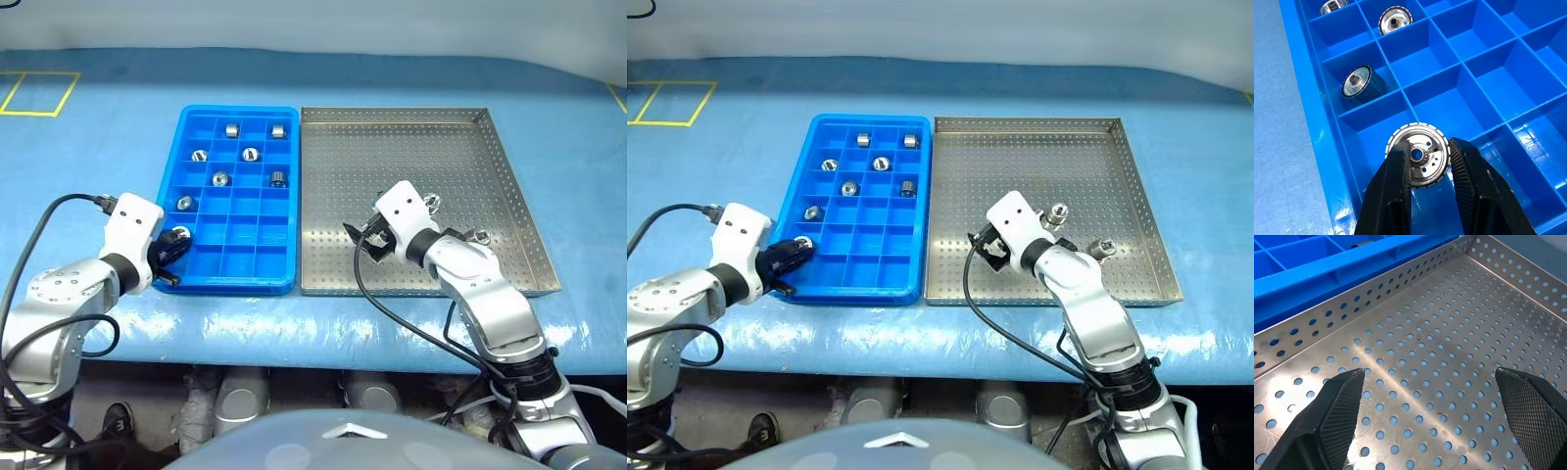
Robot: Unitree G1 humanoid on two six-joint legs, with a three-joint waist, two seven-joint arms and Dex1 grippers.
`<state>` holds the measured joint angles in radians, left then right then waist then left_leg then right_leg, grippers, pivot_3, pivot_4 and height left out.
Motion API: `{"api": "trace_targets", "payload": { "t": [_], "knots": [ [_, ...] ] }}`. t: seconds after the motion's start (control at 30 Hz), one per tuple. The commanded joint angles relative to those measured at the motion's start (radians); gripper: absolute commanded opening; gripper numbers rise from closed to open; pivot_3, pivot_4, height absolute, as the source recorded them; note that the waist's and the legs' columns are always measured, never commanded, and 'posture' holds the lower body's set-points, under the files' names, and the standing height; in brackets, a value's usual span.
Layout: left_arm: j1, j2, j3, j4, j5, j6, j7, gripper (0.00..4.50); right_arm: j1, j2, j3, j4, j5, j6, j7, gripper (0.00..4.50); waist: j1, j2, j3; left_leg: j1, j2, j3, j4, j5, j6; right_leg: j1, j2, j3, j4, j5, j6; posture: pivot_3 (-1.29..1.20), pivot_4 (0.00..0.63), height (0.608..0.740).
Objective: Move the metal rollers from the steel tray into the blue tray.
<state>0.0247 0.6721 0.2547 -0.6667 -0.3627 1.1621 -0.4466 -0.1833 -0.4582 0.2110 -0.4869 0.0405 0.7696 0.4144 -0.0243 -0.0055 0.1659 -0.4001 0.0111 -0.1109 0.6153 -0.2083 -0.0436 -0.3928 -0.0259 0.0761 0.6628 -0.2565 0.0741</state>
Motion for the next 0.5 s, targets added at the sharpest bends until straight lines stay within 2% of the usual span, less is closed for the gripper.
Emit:
{"api": "trace_targets", "payload": {
  "t": [0.03, 0.07, 0.13, 0.3, 0.4, 0.5],
  "knots": [
    [0.006, -0.003, 0.008, -0.011, 0.003, -0.005, 0.016, 1.78, -0.015, -0.003, -0.017, -0.028, -0.005, -0.015, -0.002, 4.5, -0.001, 0.0, 0.0, 0.0, 0.0, 0.0, 0.0, 0.0, 0.0, 0.0, 0.0, 0.0, 0.0, 0.0, 0.0, 0.06, 0.15, 0.74],
    [0.004, 0.0, 0.014, -0.007, 0.002, -0.006, 0.016, 2.06, -0.011, -0.006, -0.019, -0.03, -0.006, -0.015, -0.002, 4.5, -0.002, 0.0, 0.0, 0.0, 0.0, 0.0, 0.0, 0.0, 0.0, 0.0, 0.0, 0.0, 0.0, 0.0, 0.0, 0.06, 0.15, 0.74],
    [0.005, 0.012, 0.026, 0.001, -0.006, -0.017, 0.003, 2.06, -0.005, -0.009, -0.024, -0.035, -0.009, -0.012, -0.007, 4.5, -0.003, 0.0, 0.0, 0.0, 0.0, 0.0, -0.001, 0.0, 0.0, 0.0, 0.0, 0.0, 0.0, 0.0, -0.001, 0.05, 0.15, 0.74],
    [-0.021, -0.016, 0.07, -0.001, -0.066, -0.039, -0.036, 3.17, 0.005, -0.013, -0.028, -0.044, -0.017, -0.007, -0.016, 4.5, -0.004, 0.0, 0.0, 0.0, 0.0, 0.0, -0.001, 0.0, 0.0, -0.001, 0.0, -0.001, 0.0, 0.0, -0.003, 0.02, 0.15, 0.74],
    [-0.048, -0.062, 0.124, 0.008, -0.157, -0.051, -0.081, 3.17, 0.017, -0.015, -0.035, -0.054, -0.02, -0.002, -0.023, 4.5, -0.004, 0.0, 0.0, 0.0, 0.0, 0.0, -0.001, 0.0, 0.0, 0.0, -0.001, -0.002, 0.0, 0.0, -0.003, 0.01, 0.15, 0.74],
    [-0.039, -0.047, 0.099, 0.03, -0.147, -0.063, -0.078, 3.17, 0.028, -0.018, -0.046, -0.065, -0.024, 0.004, -0.03, 4.5, -0.01, 0.0, 0.0, 0.0, 0.0, 0.0, -0.001, 0.0, 0.0, 0.0, -0.001, -0.002, 0.0, 0.0, -0.003, -0.02, 0.15, 0.74]
  ]
}}
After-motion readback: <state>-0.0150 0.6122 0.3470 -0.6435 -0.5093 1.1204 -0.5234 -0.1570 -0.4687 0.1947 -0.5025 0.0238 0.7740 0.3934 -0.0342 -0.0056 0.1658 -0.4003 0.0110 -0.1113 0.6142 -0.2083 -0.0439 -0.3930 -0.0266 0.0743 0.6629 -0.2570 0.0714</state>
